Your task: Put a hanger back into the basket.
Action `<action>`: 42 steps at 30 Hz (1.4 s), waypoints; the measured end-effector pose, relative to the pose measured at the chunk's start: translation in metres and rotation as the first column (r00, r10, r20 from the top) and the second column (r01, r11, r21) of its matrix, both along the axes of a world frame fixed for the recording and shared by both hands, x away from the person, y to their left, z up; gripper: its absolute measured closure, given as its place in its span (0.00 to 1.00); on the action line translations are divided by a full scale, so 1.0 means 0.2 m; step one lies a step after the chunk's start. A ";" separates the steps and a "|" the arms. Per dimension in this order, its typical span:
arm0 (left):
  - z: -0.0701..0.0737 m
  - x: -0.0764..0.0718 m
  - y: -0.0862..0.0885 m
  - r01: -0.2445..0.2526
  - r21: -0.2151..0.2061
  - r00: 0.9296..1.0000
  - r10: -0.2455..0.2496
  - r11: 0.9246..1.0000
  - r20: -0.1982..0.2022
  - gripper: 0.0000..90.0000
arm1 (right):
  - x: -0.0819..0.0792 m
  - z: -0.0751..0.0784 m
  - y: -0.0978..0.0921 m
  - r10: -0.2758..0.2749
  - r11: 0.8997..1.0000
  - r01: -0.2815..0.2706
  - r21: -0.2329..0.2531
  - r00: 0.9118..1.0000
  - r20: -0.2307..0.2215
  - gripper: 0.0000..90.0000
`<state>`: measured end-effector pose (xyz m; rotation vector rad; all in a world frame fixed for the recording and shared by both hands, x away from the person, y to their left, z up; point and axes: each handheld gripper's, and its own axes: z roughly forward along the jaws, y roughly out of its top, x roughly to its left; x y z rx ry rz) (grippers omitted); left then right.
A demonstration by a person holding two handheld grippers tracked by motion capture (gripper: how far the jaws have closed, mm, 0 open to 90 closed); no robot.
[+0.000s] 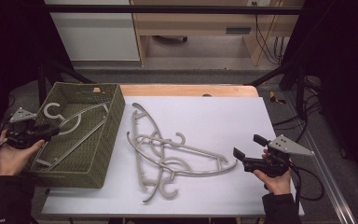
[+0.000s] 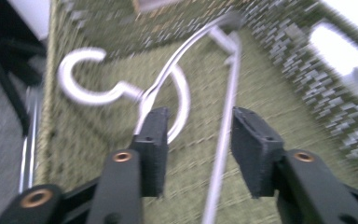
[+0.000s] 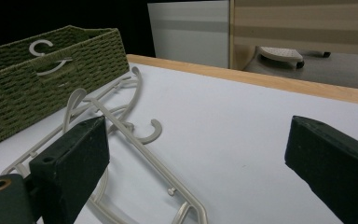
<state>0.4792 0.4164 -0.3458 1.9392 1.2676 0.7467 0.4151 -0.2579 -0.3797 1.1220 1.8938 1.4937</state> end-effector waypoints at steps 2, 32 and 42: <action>0.03 -0.04 -0.05 0.034 -0.038 0.999 -0.032 0.999 0.039 0.52 | 0.00 0.00 0.00 0.002 1.000 -0.002 0.000 1.000 -0.002 0.07; -0.15 -0.28 -0.61 0.315 -0.210 0.939 -0.272 0.926 0.210 0.09 | 0.02 -0.03 0.13 0.062 0.998 -0.063 -0.019 0.998 -0.021 0.08; -0.15 -0.32 -0.60 0.332 -0.199 0.932 -0.289 0.922 0.220 0.08 | 0.05 -0.08 0.25 0.132 0.990 -0.135 -0.051 0.989 -0.062 0.09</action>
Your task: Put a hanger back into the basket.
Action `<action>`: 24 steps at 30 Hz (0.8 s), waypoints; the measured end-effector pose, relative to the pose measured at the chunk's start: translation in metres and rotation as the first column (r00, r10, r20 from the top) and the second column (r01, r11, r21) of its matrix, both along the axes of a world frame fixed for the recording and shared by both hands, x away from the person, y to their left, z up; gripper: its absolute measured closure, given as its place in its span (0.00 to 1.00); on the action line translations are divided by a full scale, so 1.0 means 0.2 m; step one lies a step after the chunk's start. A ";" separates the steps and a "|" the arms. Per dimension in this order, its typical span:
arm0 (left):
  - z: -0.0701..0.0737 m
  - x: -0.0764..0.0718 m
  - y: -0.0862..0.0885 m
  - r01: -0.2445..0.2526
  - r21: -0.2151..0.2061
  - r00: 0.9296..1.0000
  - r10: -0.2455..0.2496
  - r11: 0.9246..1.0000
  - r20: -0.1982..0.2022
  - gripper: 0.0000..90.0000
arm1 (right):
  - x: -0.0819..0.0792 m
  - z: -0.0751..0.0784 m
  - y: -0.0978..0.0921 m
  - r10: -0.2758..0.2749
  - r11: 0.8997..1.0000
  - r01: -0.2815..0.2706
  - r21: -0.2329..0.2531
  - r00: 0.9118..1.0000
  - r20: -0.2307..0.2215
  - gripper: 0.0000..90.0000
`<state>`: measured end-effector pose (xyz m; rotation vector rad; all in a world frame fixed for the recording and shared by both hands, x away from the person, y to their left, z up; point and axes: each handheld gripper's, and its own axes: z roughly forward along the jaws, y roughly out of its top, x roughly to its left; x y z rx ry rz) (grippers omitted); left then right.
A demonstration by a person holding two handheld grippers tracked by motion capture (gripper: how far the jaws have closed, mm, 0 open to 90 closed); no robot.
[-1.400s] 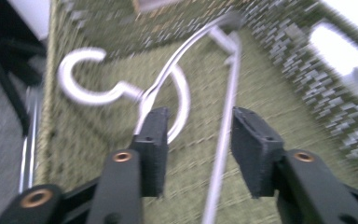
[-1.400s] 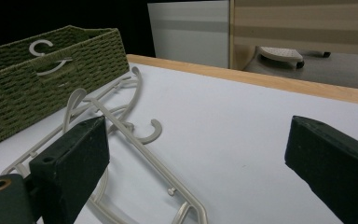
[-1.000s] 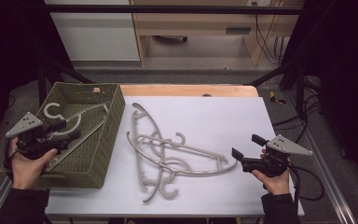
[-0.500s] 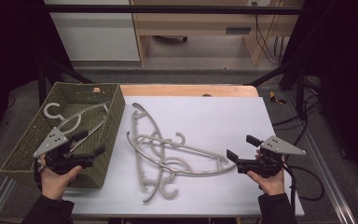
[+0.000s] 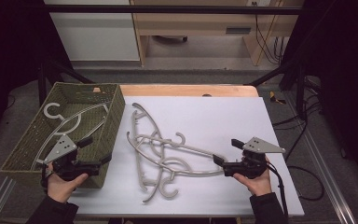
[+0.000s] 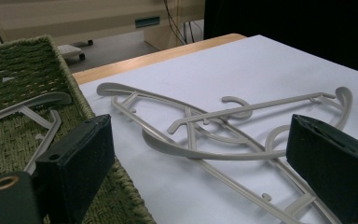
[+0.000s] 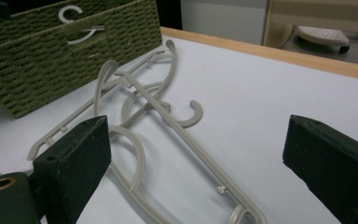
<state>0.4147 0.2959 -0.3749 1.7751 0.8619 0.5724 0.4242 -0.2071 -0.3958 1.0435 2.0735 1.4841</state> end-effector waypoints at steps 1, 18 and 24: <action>0.01 0.00 0.00 0.005 -0.001 1.000 -0.005 1.000 0.004 0.08 | 0.00 -0.01 0.01 0.002 1.000 -0.002 -0.009 1.000 -0.007 0.09; 0.00 0.00 -0.03 0.017 0.015 1.000 -0.016 1.000 -0.016 0.07 | 0.05 -0.12 0.25 0.134 0.978 -0.152 -0.142 0.982 -0.130 0.16; 0.00 0.00 -0.03 0.020 0.021 1.000 -0.020 1.000 -0.015 0.07 | 0.07 -0.21 0.35 0.173 0.951 -0.215 -0.222 0.965 -0.195 0.23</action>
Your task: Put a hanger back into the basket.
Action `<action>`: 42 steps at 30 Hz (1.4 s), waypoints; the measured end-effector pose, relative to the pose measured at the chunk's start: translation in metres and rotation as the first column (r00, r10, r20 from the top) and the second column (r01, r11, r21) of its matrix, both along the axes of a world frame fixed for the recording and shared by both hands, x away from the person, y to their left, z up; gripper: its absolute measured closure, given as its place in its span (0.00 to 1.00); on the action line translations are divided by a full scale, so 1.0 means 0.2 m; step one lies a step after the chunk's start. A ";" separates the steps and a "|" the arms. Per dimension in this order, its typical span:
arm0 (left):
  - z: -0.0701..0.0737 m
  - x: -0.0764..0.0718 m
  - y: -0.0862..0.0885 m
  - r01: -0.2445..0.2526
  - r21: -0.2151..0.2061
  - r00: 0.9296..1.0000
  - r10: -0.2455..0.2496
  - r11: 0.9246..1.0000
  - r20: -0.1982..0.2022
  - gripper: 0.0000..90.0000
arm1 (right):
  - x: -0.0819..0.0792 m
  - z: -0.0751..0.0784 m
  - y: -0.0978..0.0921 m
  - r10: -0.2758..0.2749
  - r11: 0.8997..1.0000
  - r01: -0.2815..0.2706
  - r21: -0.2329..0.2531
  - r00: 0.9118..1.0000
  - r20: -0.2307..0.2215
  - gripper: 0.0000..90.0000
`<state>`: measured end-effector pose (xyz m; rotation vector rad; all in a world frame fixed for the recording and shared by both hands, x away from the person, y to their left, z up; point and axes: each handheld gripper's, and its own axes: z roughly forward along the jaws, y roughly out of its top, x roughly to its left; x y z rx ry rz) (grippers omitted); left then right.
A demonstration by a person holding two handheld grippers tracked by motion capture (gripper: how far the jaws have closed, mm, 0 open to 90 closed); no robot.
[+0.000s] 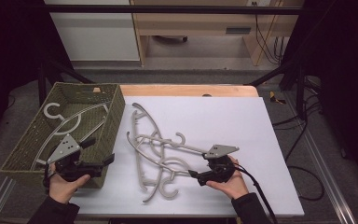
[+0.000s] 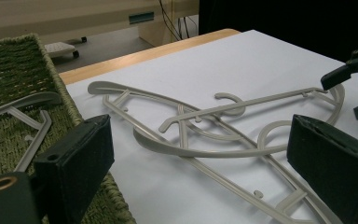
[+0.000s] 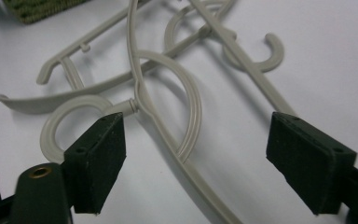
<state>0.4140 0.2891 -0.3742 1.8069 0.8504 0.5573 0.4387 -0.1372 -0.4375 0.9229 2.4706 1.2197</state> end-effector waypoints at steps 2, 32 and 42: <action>0.00 0.00 0.00 -0.002 -0.001 1.000 0.002 1.000 0.000 0.07 | 0.01 -0.01 0.01 0.009 1.000 -0.010 -0.013 1.000 -0.008 0.25; 0.01 0.00 0.00 0.008 0.002 1.000 -0.008 1.000 -0.003 0.08 | 0.08 -0.16 0.17 0.060 0.979 -0.083 -0.188 0.990 -0.125 0.69; 0.01 -0.01 -0.01 0.013 0.001 1.000 -0.013 1.000 0.000 0.09 | 0.08 -0.14 0.15 0.102 0.973 -0.130 -0.190 0.983 -0.150 0.76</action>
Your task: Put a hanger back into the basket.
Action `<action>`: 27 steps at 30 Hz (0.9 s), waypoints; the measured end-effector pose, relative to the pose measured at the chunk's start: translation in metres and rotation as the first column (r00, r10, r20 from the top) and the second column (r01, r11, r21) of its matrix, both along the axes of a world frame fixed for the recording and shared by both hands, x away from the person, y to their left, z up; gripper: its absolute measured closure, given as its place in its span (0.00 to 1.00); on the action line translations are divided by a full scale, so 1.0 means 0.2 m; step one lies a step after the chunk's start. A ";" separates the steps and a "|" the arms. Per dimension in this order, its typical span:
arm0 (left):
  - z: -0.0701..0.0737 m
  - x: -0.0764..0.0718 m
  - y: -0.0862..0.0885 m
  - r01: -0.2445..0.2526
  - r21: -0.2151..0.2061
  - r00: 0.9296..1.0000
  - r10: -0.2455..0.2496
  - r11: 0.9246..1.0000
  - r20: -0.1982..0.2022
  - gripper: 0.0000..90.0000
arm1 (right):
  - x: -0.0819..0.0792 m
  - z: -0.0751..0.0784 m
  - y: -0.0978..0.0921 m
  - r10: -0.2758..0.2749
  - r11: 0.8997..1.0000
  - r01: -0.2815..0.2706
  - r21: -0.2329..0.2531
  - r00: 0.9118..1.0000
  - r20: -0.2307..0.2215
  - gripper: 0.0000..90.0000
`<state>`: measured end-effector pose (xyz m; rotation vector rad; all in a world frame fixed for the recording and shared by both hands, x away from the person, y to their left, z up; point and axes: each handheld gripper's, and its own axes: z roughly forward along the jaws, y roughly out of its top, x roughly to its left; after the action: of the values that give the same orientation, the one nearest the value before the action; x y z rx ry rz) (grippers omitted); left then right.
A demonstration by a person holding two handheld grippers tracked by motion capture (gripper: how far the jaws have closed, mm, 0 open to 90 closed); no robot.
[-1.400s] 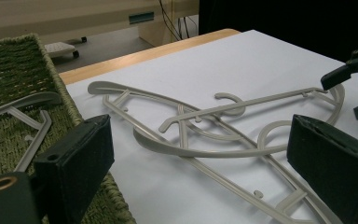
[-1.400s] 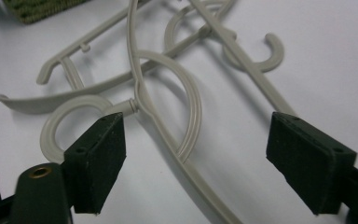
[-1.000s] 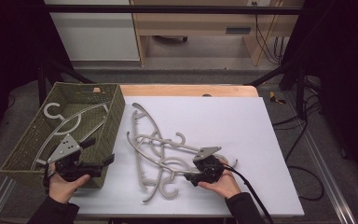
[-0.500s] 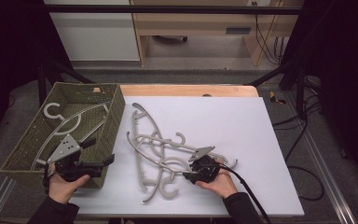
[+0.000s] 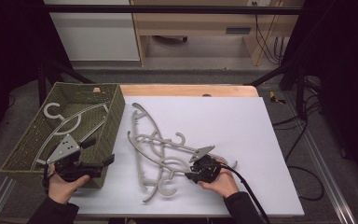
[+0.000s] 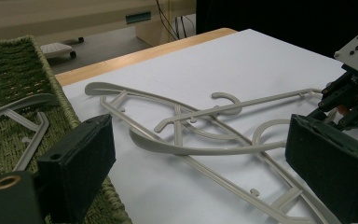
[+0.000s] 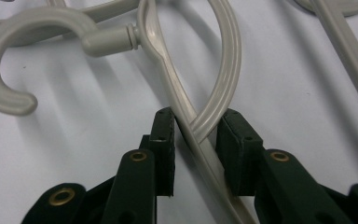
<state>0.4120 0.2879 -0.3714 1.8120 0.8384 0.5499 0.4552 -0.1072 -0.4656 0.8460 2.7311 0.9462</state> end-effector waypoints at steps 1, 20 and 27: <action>0.00 0.00 0.00 0.000 -0.001 1.000 0.000 1.000 0.002 0.09 | 0.00 0.00 0.00 0.008 1.000 -0.008 0.002 1.000 -0.001 0.77; 0.02 -0.02 -0.02 0.015 0.015 1.000 -0.016 1.000 0.017 0.09 | -0.04 0.14 -0.10 0.064 0.996 -0.065 0.065 0.998 0.023 0.90; 0.03 -0.04 -0.08 0.065 0.063 0.997 -0.067 0.996 0.023 0.09 | -0.10 0.27 -0.14 0.156 0.981 -0.158 0.109 0.987 0.025 0.90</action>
<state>0.4039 0.2716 -0.3657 1.8792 0.7488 0.5603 0.4356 -0.1345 -0.4124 0.6421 2.7868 1.1381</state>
